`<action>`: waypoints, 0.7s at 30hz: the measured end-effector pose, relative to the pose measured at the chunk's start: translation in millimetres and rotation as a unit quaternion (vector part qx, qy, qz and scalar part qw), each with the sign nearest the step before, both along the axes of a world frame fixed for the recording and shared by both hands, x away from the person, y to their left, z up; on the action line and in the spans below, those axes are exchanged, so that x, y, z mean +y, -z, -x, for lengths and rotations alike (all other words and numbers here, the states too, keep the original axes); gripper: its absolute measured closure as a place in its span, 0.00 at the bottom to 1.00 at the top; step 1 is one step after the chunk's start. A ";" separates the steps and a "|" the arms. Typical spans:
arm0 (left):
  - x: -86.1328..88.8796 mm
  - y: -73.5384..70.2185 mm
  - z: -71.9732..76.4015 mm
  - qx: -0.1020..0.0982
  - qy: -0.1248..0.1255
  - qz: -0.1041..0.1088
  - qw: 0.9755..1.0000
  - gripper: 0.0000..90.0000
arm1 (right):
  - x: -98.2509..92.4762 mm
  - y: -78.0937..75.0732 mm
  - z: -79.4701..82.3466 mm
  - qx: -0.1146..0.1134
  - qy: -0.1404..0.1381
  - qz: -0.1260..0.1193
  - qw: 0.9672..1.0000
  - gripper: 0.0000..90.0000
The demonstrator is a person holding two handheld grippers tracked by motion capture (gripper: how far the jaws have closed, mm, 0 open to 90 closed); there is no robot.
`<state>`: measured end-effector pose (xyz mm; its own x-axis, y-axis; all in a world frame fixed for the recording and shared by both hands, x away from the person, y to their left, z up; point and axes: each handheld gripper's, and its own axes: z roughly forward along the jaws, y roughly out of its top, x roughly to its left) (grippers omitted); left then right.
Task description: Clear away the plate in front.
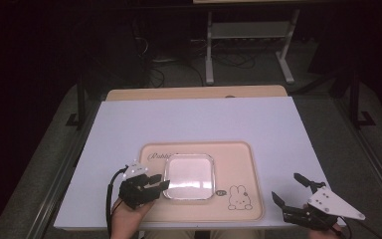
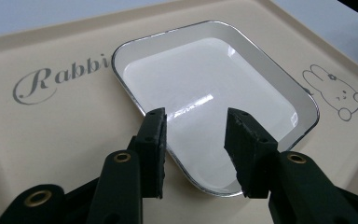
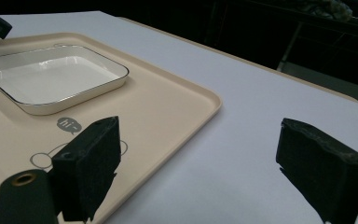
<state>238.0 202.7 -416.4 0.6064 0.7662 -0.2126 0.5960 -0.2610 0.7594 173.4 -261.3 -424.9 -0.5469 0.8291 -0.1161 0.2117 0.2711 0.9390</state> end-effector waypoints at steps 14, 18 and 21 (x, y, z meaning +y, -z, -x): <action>6.9 -3.2 -1.5 -0.024 0.029 0.003 0.999 0.60 | 0.9 -0.5 -0.6 -0.001 -0.005 0.002 1.000 0.14; 10.2 -5.5 -3.4 -0.033 0.032 0.004 0.999 0.59 | 2.0 -0.6 -1.0 -0.001 -0.009 0.007 1.000 0.14; 11.7 -6.0 -3.3 -0.044 0.032 -0.007 0.999 0.57 | 2.2 -0.7 -1.0 -0.002 -0.009 0.008 1.000 0.14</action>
<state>241.3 214.4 -410.3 0.6706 0.7271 -0.1470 0.5093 -0.3072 0.8039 174.3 -259.0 -424.2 -0.5612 0.8171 -0.1315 0.2026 0.2897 0.9354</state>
